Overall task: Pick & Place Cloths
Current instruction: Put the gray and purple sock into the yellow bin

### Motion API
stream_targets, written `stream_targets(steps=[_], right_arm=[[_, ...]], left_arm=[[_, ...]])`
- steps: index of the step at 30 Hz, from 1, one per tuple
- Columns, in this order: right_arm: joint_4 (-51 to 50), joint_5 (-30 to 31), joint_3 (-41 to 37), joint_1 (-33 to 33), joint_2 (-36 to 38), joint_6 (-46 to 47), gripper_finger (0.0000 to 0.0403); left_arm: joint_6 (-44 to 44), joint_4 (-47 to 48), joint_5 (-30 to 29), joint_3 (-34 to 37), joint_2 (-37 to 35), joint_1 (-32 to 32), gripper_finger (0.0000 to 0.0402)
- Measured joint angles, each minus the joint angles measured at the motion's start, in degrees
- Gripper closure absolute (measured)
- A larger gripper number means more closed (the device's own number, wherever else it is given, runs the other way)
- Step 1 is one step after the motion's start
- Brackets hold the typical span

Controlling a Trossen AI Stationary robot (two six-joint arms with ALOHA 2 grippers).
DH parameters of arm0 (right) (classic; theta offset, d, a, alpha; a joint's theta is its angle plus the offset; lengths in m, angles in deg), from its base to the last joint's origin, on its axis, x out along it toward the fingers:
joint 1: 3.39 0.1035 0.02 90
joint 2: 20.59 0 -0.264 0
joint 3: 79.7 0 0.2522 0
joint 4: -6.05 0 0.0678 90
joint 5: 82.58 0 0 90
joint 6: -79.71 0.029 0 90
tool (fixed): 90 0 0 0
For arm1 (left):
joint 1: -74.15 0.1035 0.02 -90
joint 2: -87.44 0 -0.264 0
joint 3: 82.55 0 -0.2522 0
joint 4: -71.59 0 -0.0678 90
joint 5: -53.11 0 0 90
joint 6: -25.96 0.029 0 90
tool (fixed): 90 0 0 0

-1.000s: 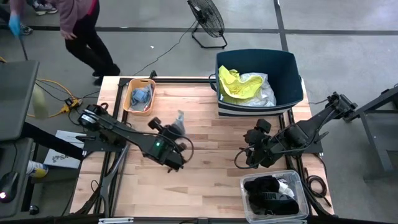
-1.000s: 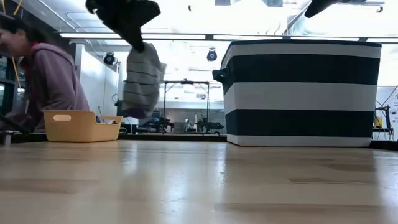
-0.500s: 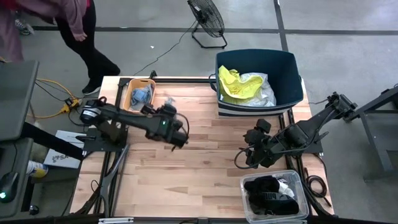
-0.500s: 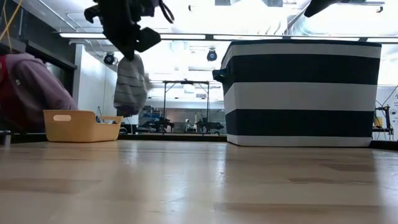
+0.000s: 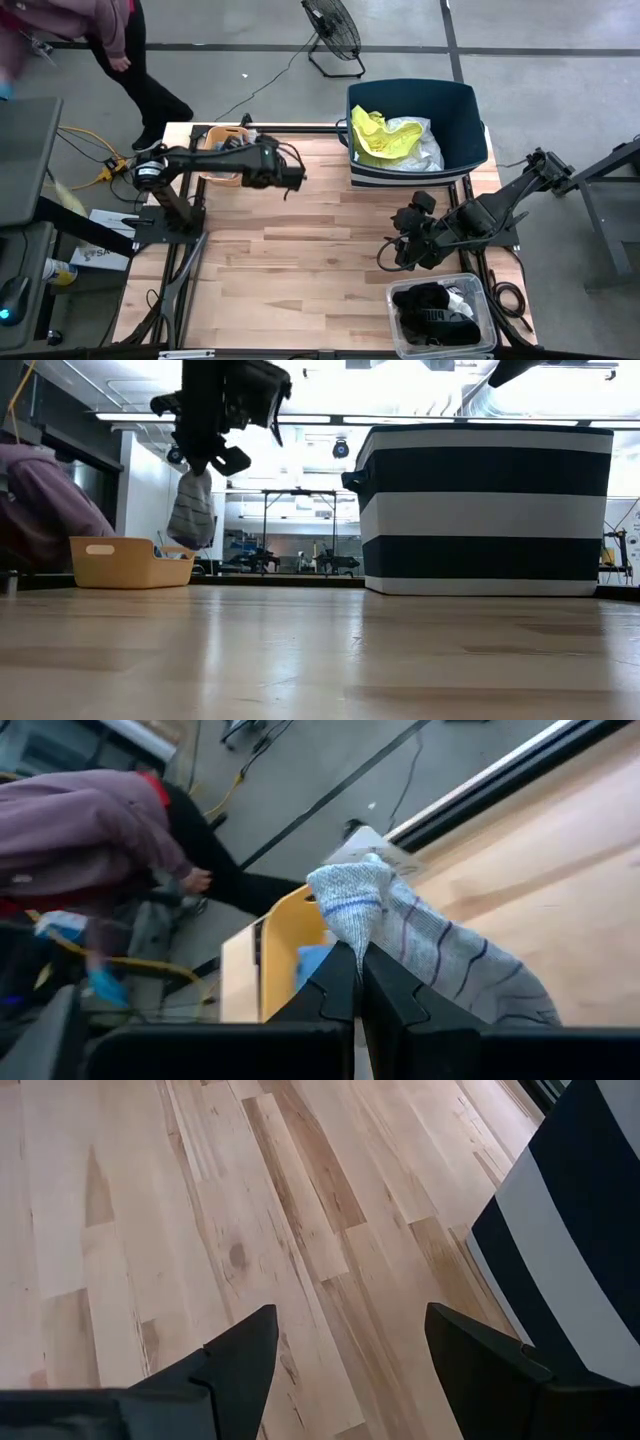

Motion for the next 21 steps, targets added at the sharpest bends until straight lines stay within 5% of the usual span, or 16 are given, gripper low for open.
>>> stream_targets(steps=[21], right_arm=[[0.00, -0.02, 0.00, 0.01, 0.00, -0.55, 0.0157]], left_arm=[[21.48, -0.02, 6.99, 0.00, 0.00, 20.89, 0.0401]])
